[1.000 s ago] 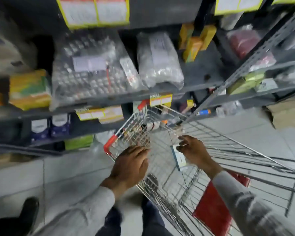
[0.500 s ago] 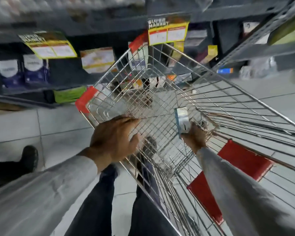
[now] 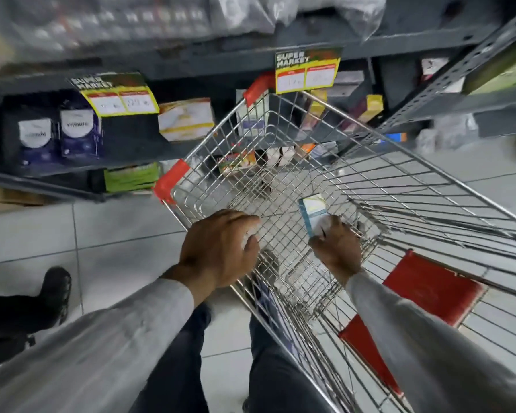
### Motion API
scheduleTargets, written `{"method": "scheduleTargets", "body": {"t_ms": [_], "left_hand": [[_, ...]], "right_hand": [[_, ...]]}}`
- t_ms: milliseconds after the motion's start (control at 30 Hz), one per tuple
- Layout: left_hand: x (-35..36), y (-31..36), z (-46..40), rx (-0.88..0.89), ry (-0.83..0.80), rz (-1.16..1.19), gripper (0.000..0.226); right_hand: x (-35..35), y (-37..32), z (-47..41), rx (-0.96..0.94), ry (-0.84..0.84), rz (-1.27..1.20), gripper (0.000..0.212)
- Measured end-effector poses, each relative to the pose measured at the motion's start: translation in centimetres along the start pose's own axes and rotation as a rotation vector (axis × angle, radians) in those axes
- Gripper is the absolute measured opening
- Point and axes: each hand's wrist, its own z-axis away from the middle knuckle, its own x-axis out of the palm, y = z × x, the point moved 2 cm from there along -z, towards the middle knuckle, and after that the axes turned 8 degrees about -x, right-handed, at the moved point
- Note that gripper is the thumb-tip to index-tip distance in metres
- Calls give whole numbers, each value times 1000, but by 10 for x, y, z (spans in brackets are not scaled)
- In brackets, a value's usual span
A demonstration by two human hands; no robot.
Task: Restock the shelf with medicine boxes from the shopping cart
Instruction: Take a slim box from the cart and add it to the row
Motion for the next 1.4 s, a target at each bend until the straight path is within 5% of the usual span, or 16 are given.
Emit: {"method": "scheduleTargets", "body": {"t_ms": [100,267,500,700,967,1400], "left_hand": [[18,2,-2,-2,7,77,42],[-45,9,22,43,131,259,41],[-224,21,55,186,599,371,36],[-374,17,56,320,998,189,40],[-451,2,11,105,808,-65,57],[-446,-8,-11,86,847,-225,66]], "right_hand": [[-20,-20,22,-121,-15,49,28],[-92,-88,78,-174,75,47,30],[-196,-196,137,-369,434,-85,44],[-296,-284,156,-540,677,-256,38],[-419,-372,143,-593,826,-224,54],[-506,-393,32,-439,894,-393,55]]}}
